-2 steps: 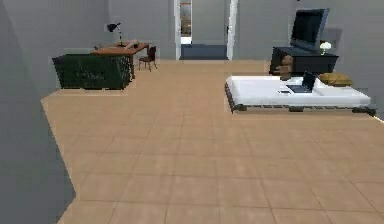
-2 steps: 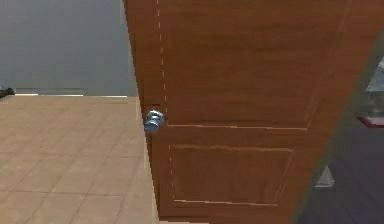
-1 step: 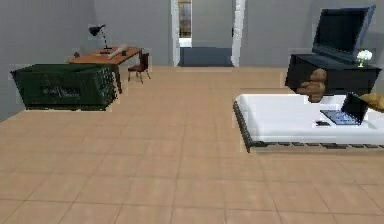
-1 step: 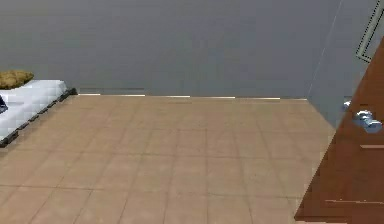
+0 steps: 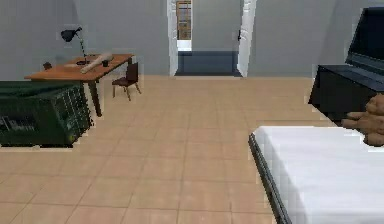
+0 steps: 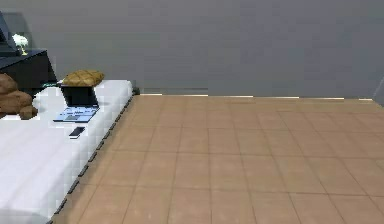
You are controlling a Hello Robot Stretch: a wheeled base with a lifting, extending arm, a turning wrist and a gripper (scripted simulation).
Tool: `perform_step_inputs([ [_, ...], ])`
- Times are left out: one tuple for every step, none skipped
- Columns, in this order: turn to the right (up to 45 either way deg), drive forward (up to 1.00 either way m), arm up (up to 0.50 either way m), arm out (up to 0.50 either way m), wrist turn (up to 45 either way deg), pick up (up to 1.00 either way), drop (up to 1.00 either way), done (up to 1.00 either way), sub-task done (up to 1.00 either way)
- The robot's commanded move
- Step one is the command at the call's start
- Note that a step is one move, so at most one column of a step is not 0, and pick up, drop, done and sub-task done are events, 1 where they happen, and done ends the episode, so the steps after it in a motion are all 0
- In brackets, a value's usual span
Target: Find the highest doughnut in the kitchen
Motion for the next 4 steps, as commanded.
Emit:
perform_step_inputs([
  [3.0,0.0,0.0,0.0,0.0,0.0,0.0,0.0,0.0],
  [0.0,0.7,0.0,0.0,0.0,0.0,0.0,0.0,0.0],
  [0.0,1.0,0.0,0.0,0.0,0.0,0.0,0.0,0.0],
  [0.0,1.0,0.0,0.0,0.0,0.0,0.0,0.0,0.0],
])
